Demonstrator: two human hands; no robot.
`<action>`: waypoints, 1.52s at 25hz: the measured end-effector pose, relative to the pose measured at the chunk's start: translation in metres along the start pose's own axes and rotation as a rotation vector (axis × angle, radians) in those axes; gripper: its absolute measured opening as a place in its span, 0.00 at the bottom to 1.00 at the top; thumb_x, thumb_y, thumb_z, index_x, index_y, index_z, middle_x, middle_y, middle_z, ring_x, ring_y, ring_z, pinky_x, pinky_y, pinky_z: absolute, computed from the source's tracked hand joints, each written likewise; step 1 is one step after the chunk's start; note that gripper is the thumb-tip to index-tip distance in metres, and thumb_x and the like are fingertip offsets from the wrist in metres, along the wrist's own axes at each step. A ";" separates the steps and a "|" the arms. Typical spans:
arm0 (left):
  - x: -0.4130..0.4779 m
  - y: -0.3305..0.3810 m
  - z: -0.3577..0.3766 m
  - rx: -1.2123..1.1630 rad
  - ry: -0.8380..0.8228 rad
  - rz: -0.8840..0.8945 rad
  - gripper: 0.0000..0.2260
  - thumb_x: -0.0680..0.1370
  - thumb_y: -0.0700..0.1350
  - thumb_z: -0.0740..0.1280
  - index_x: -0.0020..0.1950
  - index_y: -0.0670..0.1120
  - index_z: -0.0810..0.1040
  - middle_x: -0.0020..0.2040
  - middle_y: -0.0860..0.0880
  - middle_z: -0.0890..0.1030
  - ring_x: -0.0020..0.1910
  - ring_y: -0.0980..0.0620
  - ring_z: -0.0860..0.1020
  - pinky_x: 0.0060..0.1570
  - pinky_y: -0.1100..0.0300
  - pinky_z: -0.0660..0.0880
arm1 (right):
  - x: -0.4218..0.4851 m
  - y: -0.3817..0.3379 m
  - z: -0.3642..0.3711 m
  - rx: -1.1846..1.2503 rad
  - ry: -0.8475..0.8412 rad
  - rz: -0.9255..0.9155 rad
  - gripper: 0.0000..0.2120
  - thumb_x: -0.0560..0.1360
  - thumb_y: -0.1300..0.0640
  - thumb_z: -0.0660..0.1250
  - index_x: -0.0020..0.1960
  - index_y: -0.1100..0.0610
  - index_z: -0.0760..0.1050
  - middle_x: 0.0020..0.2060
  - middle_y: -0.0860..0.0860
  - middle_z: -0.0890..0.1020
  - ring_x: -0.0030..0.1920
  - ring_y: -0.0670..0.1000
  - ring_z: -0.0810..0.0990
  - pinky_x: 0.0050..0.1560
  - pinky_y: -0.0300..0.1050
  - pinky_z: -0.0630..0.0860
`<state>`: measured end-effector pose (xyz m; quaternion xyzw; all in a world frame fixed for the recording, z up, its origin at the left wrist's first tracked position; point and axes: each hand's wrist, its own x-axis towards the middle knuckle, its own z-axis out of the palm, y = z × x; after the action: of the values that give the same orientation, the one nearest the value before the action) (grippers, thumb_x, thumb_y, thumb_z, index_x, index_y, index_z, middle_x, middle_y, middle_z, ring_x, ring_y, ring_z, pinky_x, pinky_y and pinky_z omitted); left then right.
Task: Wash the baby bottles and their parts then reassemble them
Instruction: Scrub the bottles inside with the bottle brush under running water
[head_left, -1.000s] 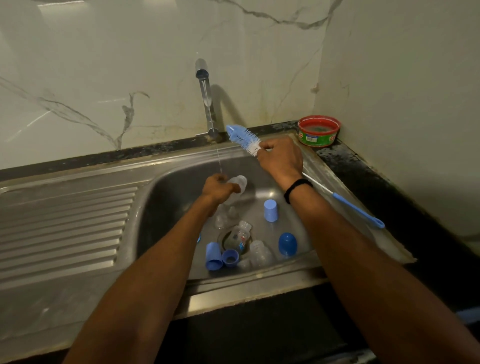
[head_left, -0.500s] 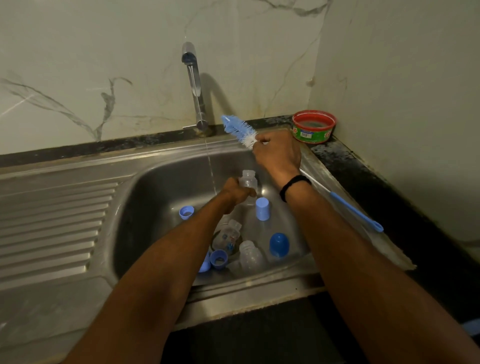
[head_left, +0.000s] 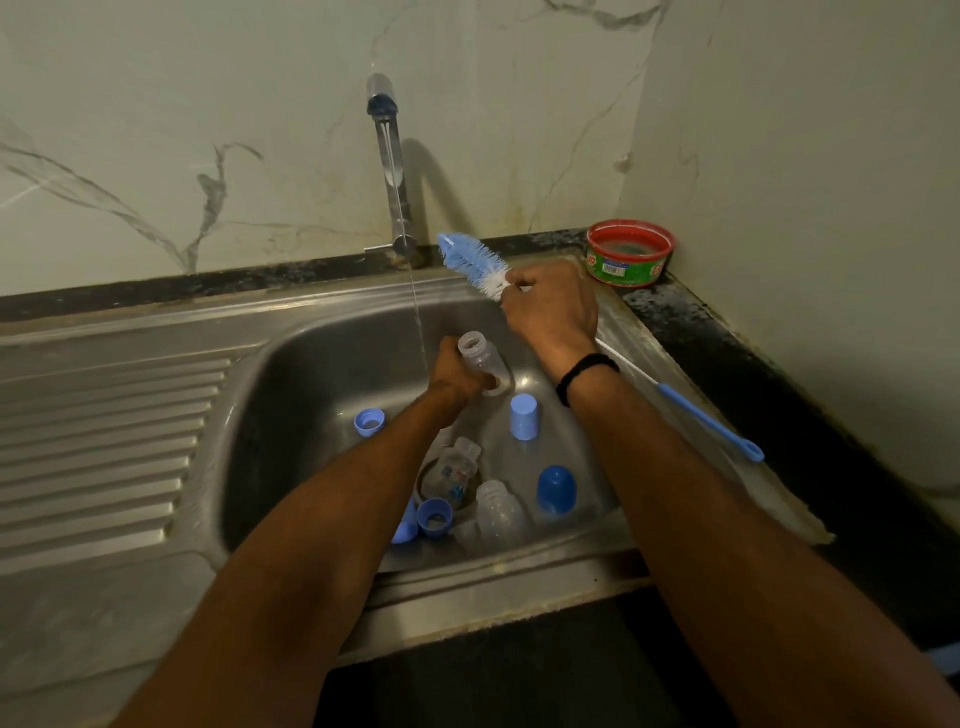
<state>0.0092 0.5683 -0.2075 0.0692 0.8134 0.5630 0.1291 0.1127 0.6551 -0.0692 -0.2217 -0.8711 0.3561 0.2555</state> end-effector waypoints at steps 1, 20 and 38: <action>-0.002 0.001 -0.004 -0.005 0.003 0.004 0.33 0.68 0.32 0.77 0.68 0.42 0.66 0.59 0.47 0.75 0.56 0.48 0.75 0.50 0.55 0.75 | -0.001 -0.001 0.000 0.000 -0.002 0.001 0.11 0.76 0.56 0.69 0.57 0.51 0.83 0.53 0.50 0.85 0.51 0.52 0.83 0.36 0.36 0.68; -0.034 0.014 -0.077 -0.289 0.029 -0.172 0.19 0.74 0.41 0.74 0.64 0.48 0.74 0.57 0.44 0.81 0.53 0.44 0.82 0.51 0.48 0.83 | -0.006 0.000 0.023 -0.189 -0.163 -0.038 0.13 0.74 0.53 0.71 0.57 0.51 0.83 0.52 0.51 0.85 0.51 0.55 0.83 0.46 0.44 0.79; -0.043 0.031 -0.084 -0.076 -0.054 -0.083 0.14 0.78 0.46 0.70 0.63 0.47 0.78 0.55 0.48 0.81 0.51 0.50 0.79 0.44 0.58 0.77 | -0.011 0.001 0.053 -0.337 -0.143 -0.108 0.17 0.75 0.52 0.72 0.63 0.54 0.79 0.56 0.53 0.82 0.55 0.54 0.81 0.54 0.48 0.79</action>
<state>0.0256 0.4931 -0.1452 0.0457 0.7897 0.5858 0.1766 0.0895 0.6226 -0.1062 -0.1883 -0.9449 0.2058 0.1712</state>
